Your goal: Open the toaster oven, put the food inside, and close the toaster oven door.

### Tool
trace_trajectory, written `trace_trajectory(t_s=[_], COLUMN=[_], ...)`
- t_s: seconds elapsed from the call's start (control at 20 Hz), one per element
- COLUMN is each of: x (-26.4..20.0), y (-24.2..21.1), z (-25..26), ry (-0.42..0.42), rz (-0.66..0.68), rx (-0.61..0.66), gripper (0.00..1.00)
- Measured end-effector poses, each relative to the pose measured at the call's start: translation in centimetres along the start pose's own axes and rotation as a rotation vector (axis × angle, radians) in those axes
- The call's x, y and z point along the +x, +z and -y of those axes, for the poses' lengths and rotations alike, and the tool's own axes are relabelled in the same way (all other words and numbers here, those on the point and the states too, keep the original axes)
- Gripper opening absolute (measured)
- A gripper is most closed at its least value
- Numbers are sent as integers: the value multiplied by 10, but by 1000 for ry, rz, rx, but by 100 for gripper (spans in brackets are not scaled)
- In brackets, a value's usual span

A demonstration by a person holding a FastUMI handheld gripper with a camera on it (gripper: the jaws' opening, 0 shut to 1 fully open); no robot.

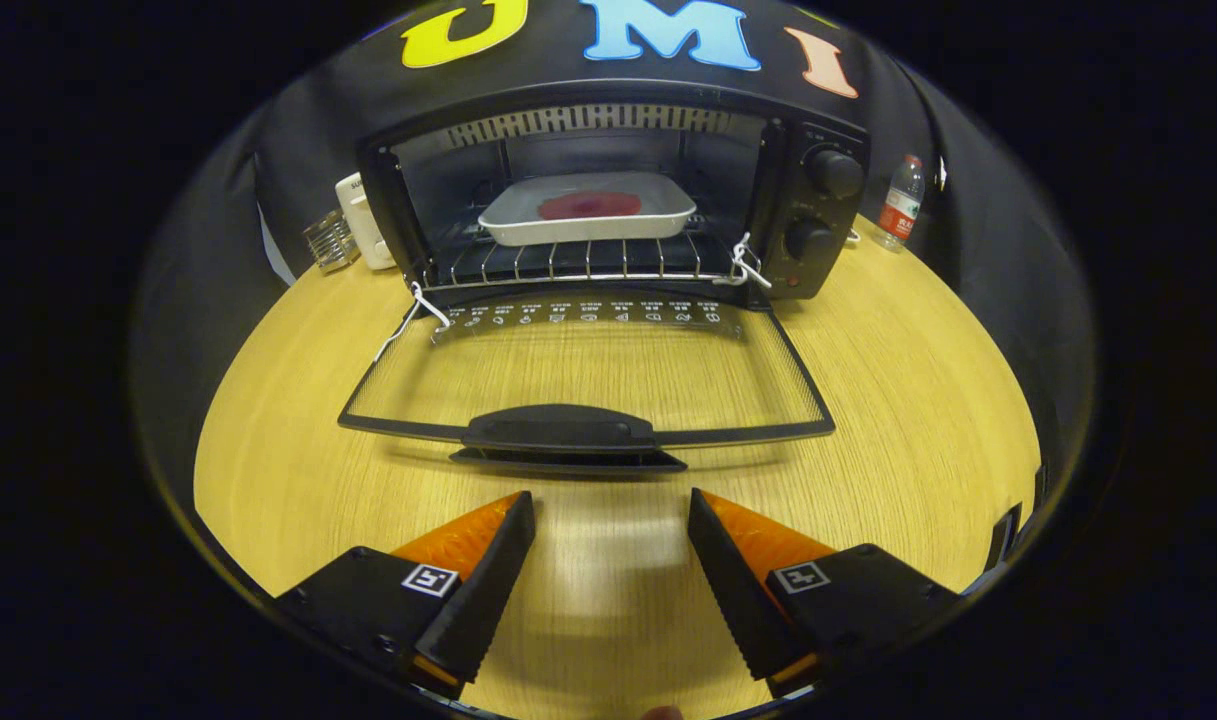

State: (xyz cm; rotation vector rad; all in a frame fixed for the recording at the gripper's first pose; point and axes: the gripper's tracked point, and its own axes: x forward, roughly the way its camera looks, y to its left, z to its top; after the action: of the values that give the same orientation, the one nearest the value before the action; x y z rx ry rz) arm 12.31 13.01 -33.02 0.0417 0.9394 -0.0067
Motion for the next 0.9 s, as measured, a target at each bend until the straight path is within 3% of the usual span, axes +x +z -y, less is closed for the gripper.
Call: trace_trajectory(t_s=[0.25,0.5,0.9], x=[2,-13,-48], y=[12,21,54], z=[0,1,-6], ry=[-29,-6,67], rz=[34,84,224], rx=[-75,-80,16], gripper=[99,99,99])
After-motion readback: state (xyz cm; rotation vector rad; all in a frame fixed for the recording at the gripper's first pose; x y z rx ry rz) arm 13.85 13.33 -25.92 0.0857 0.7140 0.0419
